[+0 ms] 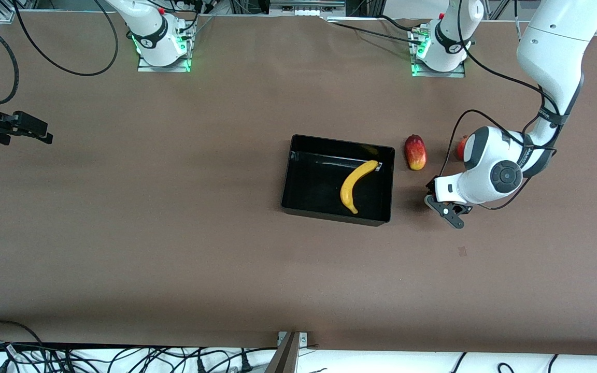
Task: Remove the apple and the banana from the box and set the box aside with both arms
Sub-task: 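Lift the apple out and set it on the table beside the mango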
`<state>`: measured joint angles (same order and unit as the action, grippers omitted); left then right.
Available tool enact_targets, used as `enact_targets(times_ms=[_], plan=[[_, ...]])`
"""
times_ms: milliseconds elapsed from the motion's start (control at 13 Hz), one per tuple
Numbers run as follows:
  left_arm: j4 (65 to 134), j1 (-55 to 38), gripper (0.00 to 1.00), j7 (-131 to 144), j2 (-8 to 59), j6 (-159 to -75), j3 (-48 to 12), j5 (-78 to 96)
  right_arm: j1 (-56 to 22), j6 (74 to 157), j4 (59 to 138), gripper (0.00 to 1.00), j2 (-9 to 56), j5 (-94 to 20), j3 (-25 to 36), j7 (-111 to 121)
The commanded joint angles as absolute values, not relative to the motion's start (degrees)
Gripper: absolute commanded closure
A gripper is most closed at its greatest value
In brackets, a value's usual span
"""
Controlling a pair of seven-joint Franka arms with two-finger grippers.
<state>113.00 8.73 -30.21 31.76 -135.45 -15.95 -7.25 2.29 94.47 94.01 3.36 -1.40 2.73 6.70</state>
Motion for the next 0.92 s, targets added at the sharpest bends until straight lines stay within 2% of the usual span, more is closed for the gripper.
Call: enact_targets(times_ms=[0,154,385,615,846], plan=[[113.1,9.1,0.0,-30.8,29.5,-134.4,-16.3,-7.4,3.3,93.6,93.3,0.0,3.5,-2.5,2.1,6.2],[112.4,6.3,0.0,-30.7,25.0,-127.5,-16.4,-3.2,3.3,93.7,93.3,0.0,3.5,-2.5,2.1,6.2],[112.4,-1.3,0.0,-29.3,18.3,-123.8,-16.3,-0.9,3.3,93.6,93.3,0.0,3.5,-2.5,2.1,6.2],[112.2,-8.9,0.0,-28.2,18.0,-124.4,-16.5,4.4,3.3,93.6,93.3,0.0,3.5,-2.5,2.1,6.2],[112.3,-13.6,0.0,-25.2,21.5,-128.8,-16.5,6.2,3.3,93.6,93.3,0.0,3.5,-2.5,2.1,6.2]])
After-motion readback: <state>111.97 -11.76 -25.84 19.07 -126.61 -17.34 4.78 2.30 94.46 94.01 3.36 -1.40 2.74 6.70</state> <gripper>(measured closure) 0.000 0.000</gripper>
